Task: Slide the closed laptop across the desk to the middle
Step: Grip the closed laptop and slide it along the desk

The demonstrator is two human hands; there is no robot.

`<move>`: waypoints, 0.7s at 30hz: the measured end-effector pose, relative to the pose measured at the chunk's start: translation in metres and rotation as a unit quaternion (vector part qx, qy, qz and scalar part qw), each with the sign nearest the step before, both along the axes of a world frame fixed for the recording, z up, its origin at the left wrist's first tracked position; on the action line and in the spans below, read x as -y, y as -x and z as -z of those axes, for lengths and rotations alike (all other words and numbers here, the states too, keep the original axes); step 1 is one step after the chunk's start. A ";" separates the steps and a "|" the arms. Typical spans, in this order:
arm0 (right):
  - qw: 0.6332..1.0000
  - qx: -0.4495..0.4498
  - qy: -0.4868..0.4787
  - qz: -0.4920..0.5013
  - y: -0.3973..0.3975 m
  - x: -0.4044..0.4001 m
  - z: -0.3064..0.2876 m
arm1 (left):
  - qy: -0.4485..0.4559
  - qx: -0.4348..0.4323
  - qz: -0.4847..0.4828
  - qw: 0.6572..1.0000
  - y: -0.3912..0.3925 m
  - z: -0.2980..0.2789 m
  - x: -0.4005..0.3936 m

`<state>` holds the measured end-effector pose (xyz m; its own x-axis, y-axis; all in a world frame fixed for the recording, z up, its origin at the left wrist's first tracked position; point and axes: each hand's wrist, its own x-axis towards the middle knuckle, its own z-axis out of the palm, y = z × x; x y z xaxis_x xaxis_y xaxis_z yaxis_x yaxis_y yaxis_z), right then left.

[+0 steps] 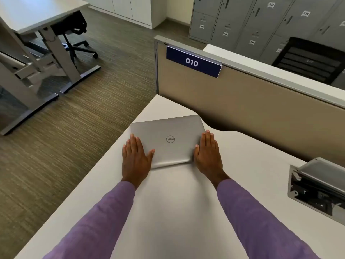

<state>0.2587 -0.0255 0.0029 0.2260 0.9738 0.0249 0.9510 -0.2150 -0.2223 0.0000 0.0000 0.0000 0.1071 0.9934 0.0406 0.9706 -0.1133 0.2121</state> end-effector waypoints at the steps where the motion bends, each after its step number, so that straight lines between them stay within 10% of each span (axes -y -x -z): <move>1: 1.000 -0.004 0.003 0.007 0.000 -0.004 0.001 | 0.007 -0.003 -0.010 1.000 0.001 0.001 -0.003; 21: 0.997 -0.047 -0.002 0.059 -0.013 -0.031 0.003 | 0.039 0.199 -0.217 0.955 -0.020 -0.015 -0.027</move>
<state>0.2712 0.0051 0.0002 0.3407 0.9402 0.0017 0.8940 -0.3235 -0.3100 0.0205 0.0273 0.0154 -0.3236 0.9425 -0.0834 0.7637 0.3122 0.5651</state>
